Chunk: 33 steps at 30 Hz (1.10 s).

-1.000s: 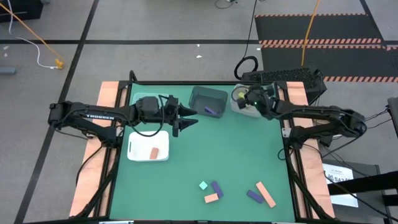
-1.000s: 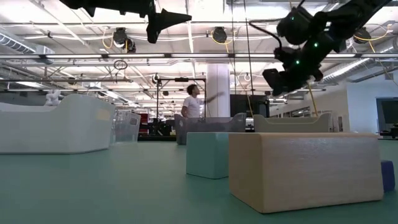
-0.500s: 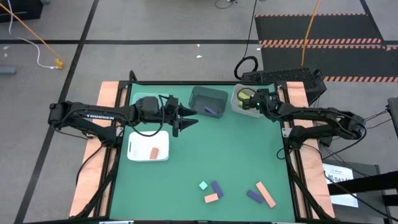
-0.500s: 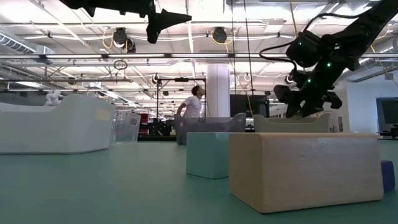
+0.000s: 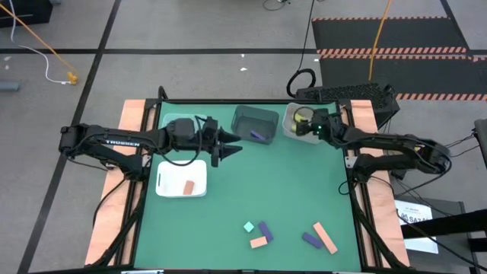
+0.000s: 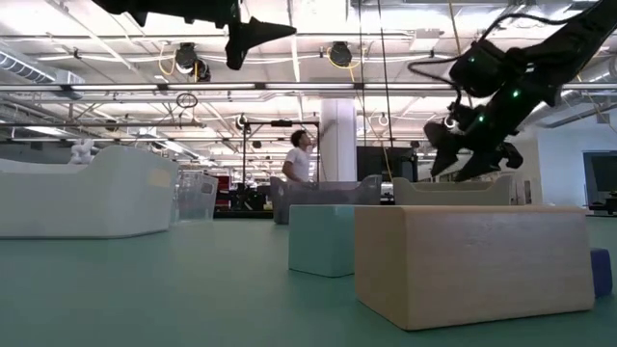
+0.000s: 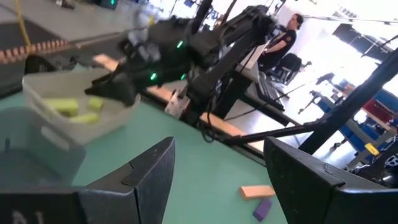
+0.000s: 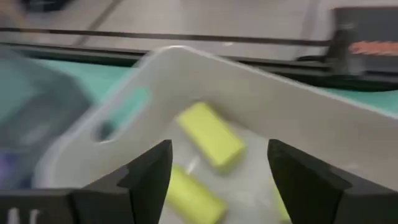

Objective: Sort & place blocks by color
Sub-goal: Put the right brown block into the white bin

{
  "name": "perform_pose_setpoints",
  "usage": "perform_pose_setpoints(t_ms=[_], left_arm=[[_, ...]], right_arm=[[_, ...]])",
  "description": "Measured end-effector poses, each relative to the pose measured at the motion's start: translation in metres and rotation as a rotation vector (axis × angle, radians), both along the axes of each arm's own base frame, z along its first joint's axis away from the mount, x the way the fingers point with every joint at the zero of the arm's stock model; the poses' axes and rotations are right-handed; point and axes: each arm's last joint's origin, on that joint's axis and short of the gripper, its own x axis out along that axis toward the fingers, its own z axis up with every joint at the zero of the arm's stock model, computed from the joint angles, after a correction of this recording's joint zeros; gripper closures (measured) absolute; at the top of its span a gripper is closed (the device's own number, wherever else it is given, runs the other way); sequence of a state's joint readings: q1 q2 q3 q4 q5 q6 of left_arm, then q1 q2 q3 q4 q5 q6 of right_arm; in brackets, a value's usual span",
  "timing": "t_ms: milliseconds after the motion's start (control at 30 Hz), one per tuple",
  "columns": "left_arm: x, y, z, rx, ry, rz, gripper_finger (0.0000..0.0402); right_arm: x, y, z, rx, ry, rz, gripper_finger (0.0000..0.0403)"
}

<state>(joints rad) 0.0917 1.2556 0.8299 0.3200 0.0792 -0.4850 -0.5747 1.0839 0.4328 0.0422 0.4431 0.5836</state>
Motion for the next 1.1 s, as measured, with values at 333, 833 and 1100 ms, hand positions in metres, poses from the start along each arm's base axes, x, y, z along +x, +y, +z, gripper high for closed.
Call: perform_pose_setpoints(t_ms=[333,833,1100], left_arm=[[-0.002,-0.014,-0.015,-0.112,0.159,-0.028,0.0158],[-0.004,-0.055,-0.016,-0.141,0.172,-0.03,0.0158],[-0.006,-0.073,-0.017,-0.15,0.178,-0.085,0.0158]], right_arm=[[0.002,0.03,0.037,0.047,-0.29,0.41,0.0151],[0.031,0.118,0.033,0.132,-0.3,0.841,0.0152],[0.027,0.167,0.003,0.407,-0.141,0.922,0.0151]])
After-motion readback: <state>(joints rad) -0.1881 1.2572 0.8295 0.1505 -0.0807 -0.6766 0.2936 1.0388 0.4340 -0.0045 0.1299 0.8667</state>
